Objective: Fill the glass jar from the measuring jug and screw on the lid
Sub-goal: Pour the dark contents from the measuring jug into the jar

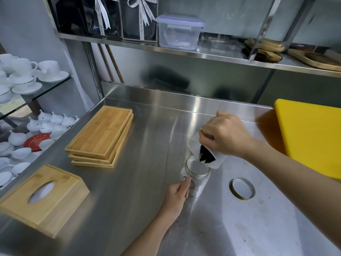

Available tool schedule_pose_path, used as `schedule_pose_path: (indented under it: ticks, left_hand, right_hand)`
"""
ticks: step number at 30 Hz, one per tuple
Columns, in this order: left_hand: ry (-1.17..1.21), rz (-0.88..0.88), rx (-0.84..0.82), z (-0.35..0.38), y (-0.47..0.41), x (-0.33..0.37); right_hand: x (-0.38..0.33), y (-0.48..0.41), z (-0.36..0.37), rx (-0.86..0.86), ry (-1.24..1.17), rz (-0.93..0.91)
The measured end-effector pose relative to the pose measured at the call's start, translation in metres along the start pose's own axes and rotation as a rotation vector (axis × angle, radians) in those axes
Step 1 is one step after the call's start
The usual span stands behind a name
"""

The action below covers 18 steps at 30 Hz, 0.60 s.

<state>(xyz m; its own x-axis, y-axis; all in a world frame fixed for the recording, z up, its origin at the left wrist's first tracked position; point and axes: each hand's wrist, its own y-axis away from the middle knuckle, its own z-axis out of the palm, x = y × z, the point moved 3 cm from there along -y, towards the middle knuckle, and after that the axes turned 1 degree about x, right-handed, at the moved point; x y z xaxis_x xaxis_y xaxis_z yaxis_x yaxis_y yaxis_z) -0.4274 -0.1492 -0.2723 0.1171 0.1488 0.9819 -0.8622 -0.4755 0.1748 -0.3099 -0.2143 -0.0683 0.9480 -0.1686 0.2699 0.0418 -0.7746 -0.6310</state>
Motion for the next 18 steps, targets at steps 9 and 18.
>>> schedule_pose_path:
  ticks: [9,18]
  left_hand:
    - [-0.007,0.009,-0.009,0.0002,0.0002,0.0024]
    - [-0.003,0.016,-0.019,-0.0005,0.0003,0.0017]
  right_hand:
    - [-0.0013,0.0005,0.0021,-0.007,-0.009,-0.018]
    - [-0.0039,0.0036,0.0069,-0.019,-0.035,-0.036]
